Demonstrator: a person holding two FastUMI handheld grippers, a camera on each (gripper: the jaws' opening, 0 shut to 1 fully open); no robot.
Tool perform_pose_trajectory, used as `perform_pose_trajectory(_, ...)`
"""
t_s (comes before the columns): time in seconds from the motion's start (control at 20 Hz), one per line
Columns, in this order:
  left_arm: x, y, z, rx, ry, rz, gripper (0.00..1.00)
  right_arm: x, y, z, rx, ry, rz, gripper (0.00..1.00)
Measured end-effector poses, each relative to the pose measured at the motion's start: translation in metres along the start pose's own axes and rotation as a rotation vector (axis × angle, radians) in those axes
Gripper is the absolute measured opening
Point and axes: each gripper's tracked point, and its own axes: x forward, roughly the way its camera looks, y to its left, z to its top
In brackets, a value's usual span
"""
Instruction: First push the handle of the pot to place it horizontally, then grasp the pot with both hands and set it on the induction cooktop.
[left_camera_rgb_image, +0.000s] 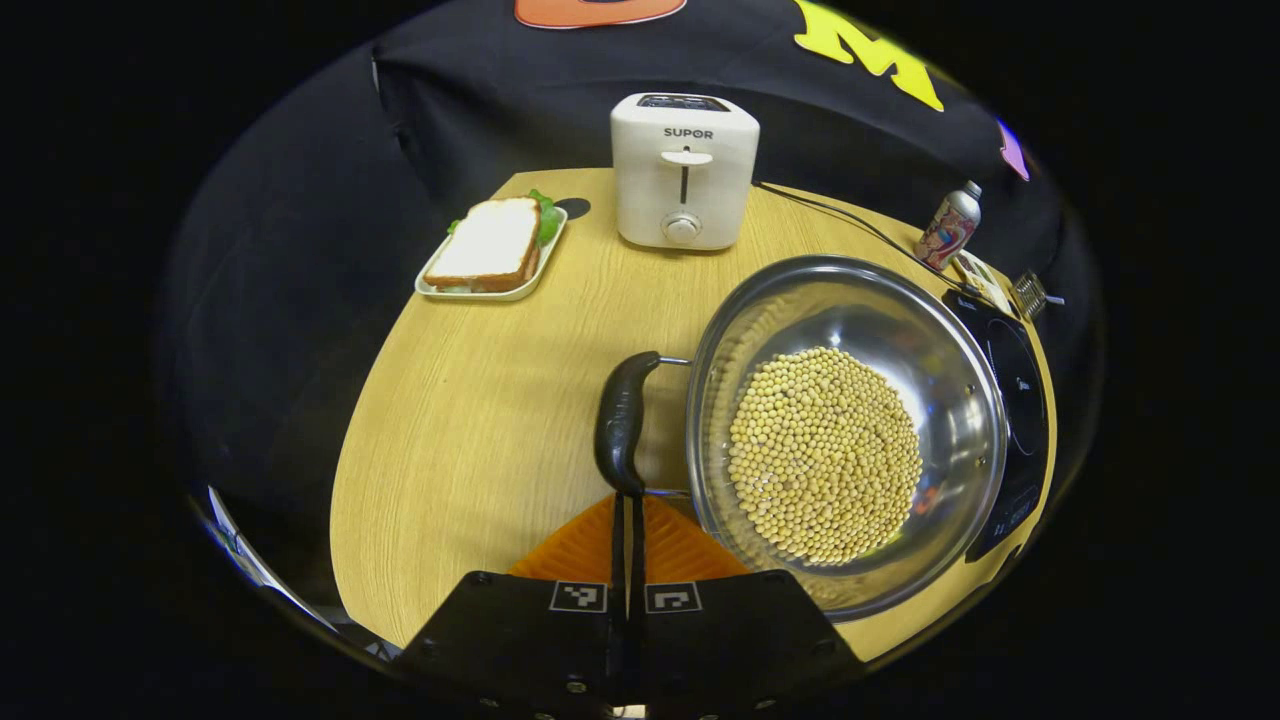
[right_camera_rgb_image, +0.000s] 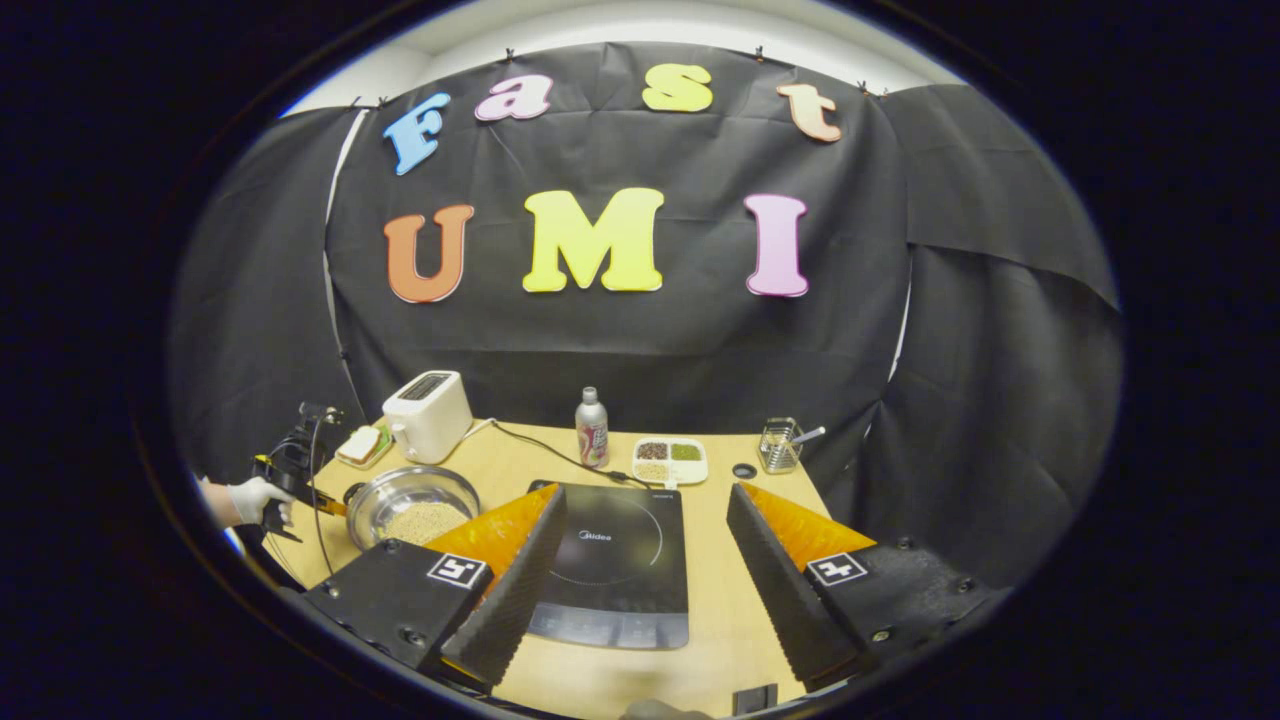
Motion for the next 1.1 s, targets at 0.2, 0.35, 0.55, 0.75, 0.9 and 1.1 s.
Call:
perform_pose_trajectory(0.2, -0.018, 0.024, 0.000, -0.011, -0.060, 0.069, 0.00, 0.014, 0.019, -0.015, -0.002, 0.039, 0.035, 1.00)
perform_pose_trajectory(0.35, -0.037, 0.035, 0.002, 0.029, -0.121, 0.119, 0.00, 0.029, 0.043, -0.027, -0.019, 0.076, 0.080, 0.97)
perform_pose_trajectory(0.55, -0.050, 0.013, 0.016, 0.055, -0.184, -0.002, 0.16, 0.053, 0.080, -0.048, -0.043, 0.144, 0.153, 0.97)
perform_pose_trajectory(0.75, -0.051, 0.013, 0.033, 0.081, -0.229, 0.021, 0.58, 0.085, 0.119, -0.065, -0.012, 0.207, 0.214, 1.00)
perform_pose_trajectory(0.9, -0.046, 0.007, 0.047, 0.103, -0.257, 0.028, 0.96, 0.116, 0.141, -0.081, 0.003, 0.261, 0.234, 1.00)
perform_pose_trajectory(1.1, -0.030, -0.002, 0.058, 0.132, -0.245, 0.037, 0.97, 0.156, 0.173, -0.109, -0.002, 0.362, 0.276, 1.00)
